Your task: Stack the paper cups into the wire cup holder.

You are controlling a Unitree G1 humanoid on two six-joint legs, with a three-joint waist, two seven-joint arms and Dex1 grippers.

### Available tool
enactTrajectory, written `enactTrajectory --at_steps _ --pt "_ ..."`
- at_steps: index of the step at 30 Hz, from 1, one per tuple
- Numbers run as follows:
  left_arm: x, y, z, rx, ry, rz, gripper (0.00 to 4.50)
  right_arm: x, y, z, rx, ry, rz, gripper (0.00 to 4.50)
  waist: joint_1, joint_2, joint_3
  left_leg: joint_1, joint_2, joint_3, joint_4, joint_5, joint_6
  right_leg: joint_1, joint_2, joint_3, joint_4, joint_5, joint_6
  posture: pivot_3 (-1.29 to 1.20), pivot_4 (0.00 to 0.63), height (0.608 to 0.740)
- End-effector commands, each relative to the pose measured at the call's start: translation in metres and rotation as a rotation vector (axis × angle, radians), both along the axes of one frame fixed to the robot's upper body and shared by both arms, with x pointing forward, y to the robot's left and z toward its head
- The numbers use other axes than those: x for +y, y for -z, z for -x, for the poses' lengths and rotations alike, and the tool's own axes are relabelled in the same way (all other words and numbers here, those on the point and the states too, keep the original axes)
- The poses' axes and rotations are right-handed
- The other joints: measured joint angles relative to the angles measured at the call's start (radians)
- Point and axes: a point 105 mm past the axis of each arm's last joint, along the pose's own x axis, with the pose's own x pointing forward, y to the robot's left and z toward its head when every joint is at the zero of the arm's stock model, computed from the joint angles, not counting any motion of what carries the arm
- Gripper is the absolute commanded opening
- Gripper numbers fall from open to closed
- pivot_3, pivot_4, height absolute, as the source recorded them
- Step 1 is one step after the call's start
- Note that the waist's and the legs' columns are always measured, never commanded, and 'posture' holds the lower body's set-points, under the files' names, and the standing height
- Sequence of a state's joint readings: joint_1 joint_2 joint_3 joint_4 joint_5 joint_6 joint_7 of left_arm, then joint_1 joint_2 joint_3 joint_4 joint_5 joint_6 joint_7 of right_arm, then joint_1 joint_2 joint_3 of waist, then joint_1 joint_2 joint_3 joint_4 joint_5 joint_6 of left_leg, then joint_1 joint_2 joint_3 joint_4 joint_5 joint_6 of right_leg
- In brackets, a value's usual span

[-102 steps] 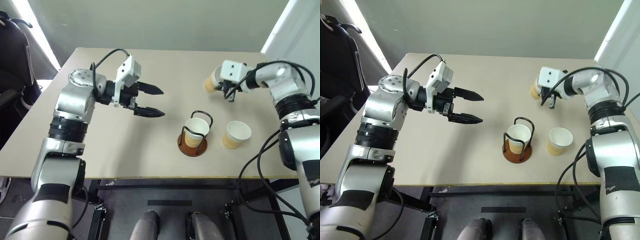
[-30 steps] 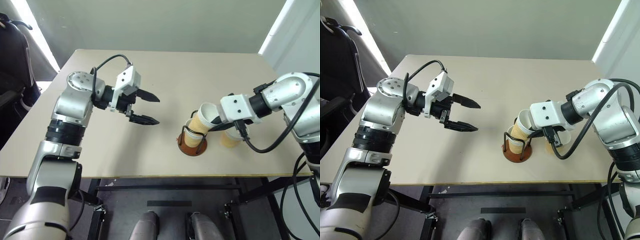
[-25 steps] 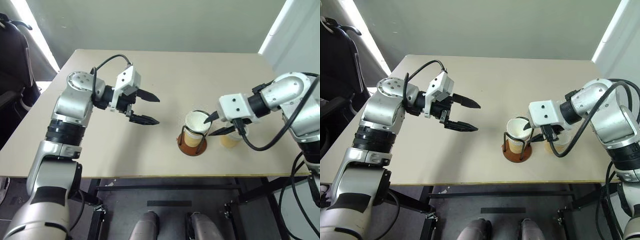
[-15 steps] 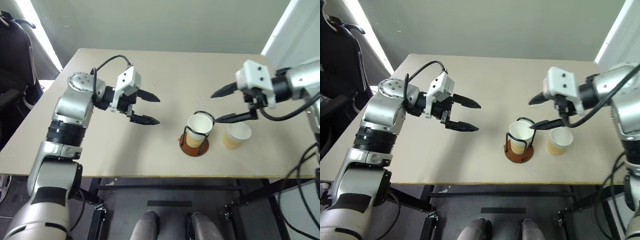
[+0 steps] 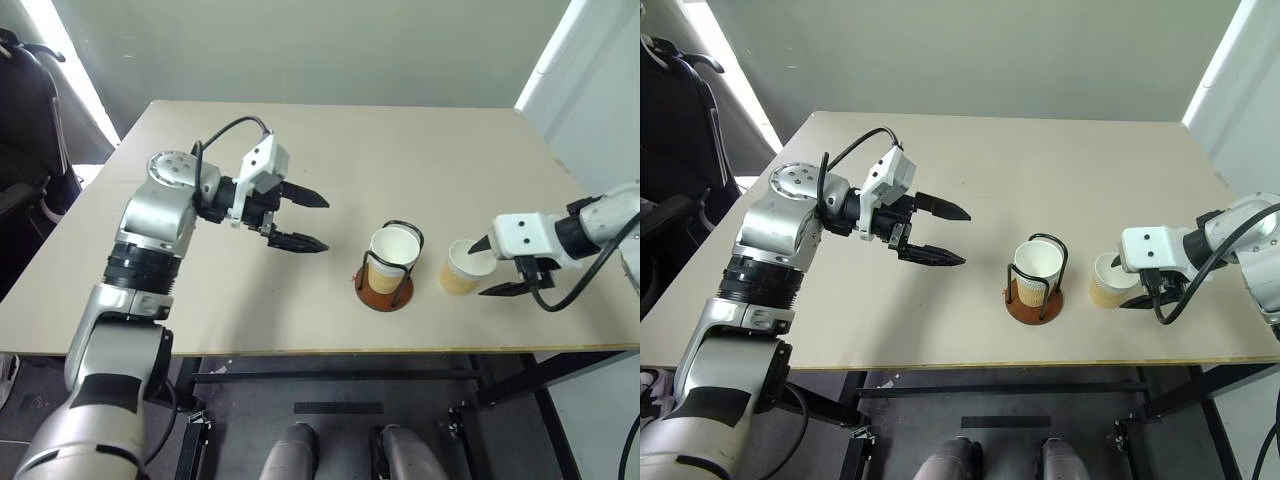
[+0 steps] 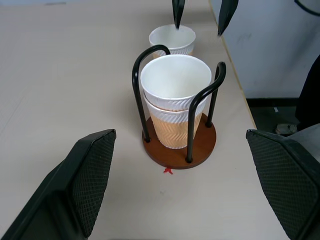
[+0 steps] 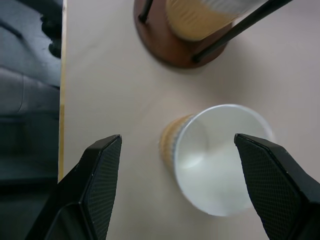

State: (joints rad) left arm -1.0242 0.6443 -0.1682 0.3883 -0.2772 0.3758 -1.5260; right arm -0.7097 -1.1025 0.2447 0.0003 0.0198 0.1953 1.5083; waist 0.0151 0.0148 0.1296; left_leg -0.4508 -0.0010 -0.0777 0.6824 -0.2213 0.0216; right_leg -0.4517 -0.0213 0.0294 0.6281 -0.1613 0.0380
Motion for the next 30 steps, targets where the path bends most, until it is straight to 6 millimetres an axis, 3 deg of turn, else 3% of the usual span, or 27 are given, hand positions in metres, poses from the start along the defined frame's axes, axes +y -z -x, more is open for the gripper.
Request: enactTrajectory --at_steps 1,5,7,13,17,25,30 --pt "0.0 -0.017 0.004 -0.057 0.018 0.017 4.5 0.002 0.008 -0.002 -0.008 -0.028 0.037 3.62 0.0 0.0 0.0 0.0 0.0 0.0 0.0 0.0 0.0 0.0 0.0 0.0 0.0 0.0 0.0 0.0 0.15 0.74" --pt "0.001 -0.017 0.004 -0.061 0.015 0.01 4.5 0.0 0.02 -0.008 0.002 -0.038 0.08 3.62 0.001 0.0 0.0 0.0 0.0 0.0 0.0 0.0 0.0 0.0 0.0 0.0 0.0 0.0 0.0 0.0 0.15 0.74" --pt "0.002 -0.016 0.005 -0.062 0.012 0.004 4.5 -0.001 0.025 -0.012 0.001 -0.034 0.089 3.26 0.002 0.0 0.0 0.0 0.0 0.0 0.0 0.0 0.0 0.0 0.0 0.0 0.0 0.0 0.0 0.0 0.15 0.74" --pt "0.002 -0.015 0.004 -0.067 0.008 -0.006 4.5 -0.005 0.026 -0.019 -0.009 -0.031 0.102 1.33 0.001 0.0 0.0 0.0 0.0 0.0 0.0 0.0 0.001 0.0 0.0 0.0 0.0 0.0 0.0 0.0 0.15 0.74" --pt "0.003 -0.016 0.003 -0.072 0.005 -0.008 4.5 -0.003 0.011 -0.017 -0.016 -0.015 0.048 0.03 0.001 0.0 0.0 0.0 0.0 0.0 0.0 0.0 0.0 0.0 0.0 0.0 0.0 0.0 0.0 0.0 0.15 0.74" --pt "0.005 -0.015 0.002 -0.079 -0.003 -0.012 4.5 0.004 -0.045 -0.012 -0.12 0.039 -0.099 0.03 0.002 0.0 0.0 -0.001 0.0 0.0 0.0 0.0 0.0 0.0 0.0 0.0 -0.001 0.0 0.0 0.0 0.15 0.74" --pt "0.006 -0.014 0.001 -0.081 -0.002 -0.015 4.5 0.019 -0.095 0.001 -0.223 0.016 -0.206 0.03 0.0 0.0 0.0 -0.001 0.0 0.0 0.0 0.0 0.0 0.0 0.0 0.0 -0.001 -0.001 -0.001 0.0 0.15 0.74"
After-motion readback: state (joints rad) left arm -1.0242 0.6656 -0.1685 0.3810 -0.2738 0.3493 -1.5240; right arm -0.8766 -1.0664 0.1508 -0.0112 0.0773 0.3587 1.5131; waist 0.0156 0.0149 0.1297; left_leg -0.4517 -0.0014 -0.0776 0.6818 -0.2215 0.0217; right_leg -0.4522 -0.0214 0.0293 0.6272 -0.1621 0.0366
